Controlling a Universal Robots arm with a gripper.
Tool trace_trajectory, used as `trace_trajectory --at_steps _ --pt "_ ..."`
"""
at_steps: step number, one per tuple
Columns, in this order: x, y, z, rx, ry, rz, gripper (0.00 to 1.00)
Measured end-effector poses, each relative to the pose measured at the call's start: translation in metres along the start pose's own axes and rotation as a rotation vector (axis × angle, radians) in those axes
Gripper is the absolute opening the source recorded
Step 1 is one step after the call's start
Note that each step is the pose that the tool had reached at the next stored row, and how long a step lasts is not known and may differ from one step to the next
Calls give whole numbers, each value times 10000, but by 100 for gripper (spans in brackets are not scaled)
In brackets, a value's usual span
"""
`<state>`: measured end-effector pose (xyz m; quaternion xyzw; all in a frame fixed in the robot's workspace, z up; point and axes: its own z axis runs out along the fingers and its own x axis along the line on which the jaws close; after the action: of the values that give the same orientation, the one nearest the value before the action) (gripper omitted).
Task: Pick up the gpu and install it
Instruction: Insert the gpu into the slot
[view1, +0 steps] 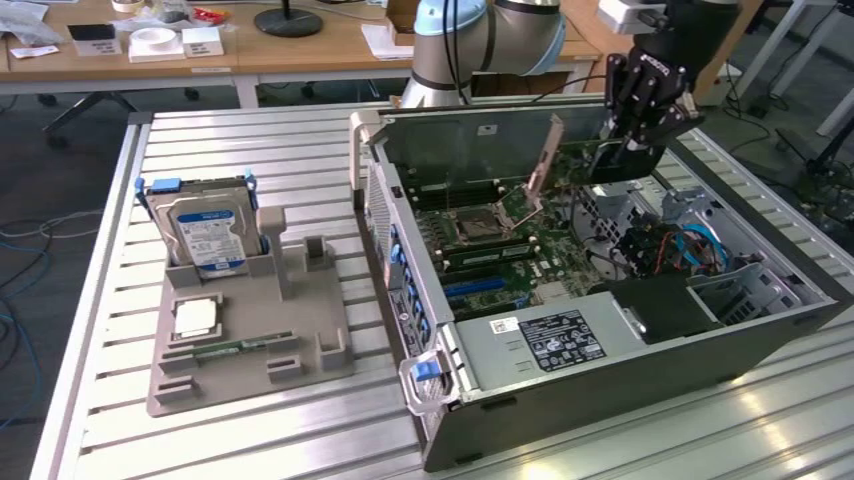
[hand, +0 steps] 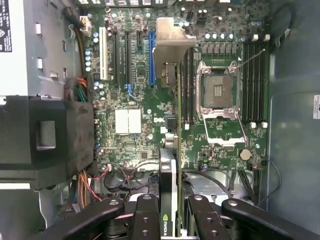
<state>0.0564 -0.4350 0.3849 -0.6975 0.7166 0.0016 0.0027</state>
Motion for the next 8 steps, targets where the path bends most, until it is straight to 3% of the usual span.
trace_trajectory --at_steps 8 --pt "1 40 3 1 -1 65 27"
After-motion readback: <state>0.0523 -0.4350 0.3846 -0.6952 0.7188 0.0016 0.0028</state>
